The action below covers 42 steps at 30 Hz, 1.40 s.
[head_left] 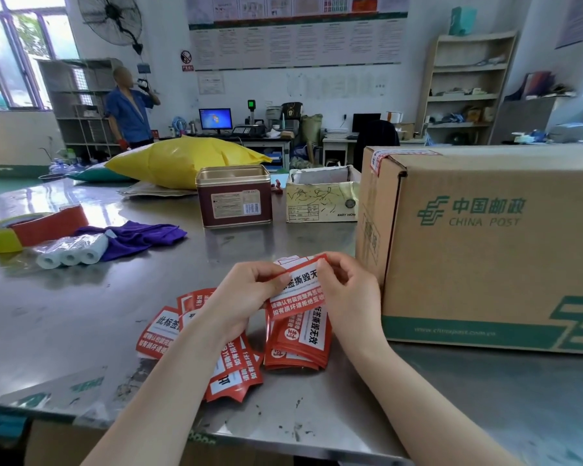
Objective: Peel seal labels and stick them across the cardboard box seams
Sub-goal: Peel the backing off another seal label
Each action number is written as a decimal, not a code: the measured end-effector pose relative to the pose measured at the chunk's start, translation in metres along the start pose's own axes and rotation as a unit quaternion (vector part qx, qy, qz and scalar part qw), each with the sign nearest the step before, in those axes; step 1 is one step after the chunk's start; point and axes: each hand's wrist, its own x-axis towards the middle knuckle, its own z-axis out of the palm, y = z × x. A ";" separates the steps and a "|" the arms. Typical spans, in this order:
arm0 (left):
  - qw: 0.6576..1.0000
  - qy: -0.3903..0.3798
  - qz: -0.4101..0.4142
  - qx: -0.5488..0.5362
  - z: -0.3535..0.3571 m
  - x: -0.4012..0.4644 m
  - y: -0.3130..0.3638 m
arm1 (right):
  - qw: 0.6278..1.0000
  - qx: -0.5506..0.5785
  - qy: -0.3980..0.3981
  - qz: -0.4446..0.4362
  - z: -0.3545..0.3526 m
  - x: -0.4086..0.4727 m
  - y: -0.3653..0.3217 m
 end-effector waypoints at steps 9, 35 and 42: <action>0.981 0.174 0.078 -0.032 -0.005 0.006 0.004 | 0.997 -0.041 0.048 0.049 0.005 0.009 0.006; 0.985 0.087 -0.009 0.149 -0.015 0.050 0.016 | 0.990 0.064 -0.069 0.101 0.004 0.022 0.005; 0.870 0.243 -0.095 0.418 -0.036 0.065 -0.004 | 0.989 -0.066 -0.091 0.096 0.009 0.023 0.012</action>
